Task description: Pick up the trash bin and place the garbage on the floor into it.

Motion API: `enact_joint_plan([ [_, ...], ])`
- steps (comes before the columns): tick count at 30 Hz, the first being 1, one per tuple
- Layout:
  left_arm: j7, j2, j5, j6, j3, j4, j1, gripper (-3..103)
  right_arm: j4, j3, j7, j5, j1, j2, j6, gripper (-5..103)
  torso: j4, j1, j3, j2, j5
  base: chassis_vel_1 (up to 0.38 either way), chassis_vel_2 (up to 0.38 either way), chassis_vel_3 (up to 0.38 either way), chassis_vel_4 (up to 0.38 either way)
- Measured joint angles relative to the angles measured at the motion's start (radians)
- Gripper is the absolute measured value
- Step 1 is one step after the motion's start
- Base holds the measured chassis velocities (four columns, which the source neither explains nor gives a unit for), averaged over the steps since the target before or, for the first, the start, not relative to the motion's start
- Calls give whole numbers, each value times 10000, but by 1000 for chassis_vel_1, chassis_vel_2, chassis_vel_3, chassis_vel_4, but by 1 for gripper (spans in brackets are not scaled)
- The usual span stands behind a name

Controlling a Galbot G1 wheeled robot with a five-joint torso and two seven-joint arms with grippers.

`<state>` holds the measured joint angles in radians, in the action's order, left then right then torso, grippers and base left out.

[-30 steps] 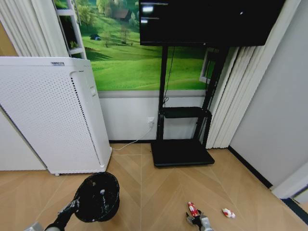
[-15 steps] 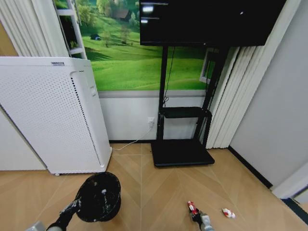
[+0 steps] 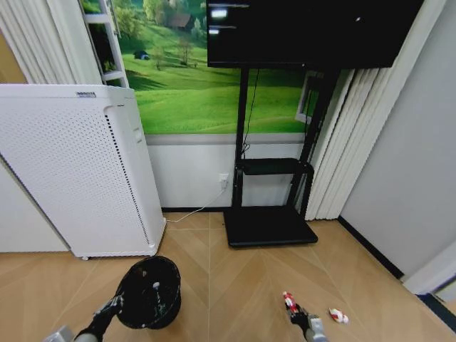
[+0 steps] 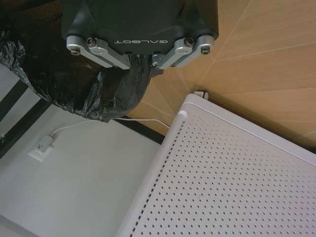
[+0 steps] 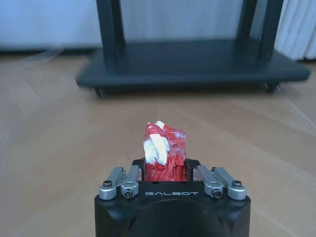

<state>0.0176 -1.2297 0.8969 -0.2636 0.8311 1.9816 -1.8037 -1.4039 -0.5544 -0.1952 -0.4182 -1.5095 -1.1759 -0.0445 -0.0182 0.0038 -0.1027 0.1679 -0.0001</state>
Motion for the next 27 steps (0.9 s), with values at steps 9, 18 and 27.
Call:
enact_joint_plan([
  [9, 461, 1164, -229, 813, -2515, -2098, 2416, 7, -3142, -467, -3296, -1335, -1766, 565, -1765, 40, -4, 1, 0, 0, -4, 0, 0, 0, 0],
  [18, 1090, 1811, 203, 924, -5748, -3655, 4680, 7, -4633, -361, -3486, -961, -2383, -193, -2112, 40, 1, 0, -1, 0, 1, 0, 0, 0, 0],
  [27, 1346, 1401, 491, 973, -8930, -4741, 7243, 7, -4961, -154, -3712, -291, -2324, 7, -2369, 40, -2, 1, -2, -1, -1, 0, 0, 0, 0],
])
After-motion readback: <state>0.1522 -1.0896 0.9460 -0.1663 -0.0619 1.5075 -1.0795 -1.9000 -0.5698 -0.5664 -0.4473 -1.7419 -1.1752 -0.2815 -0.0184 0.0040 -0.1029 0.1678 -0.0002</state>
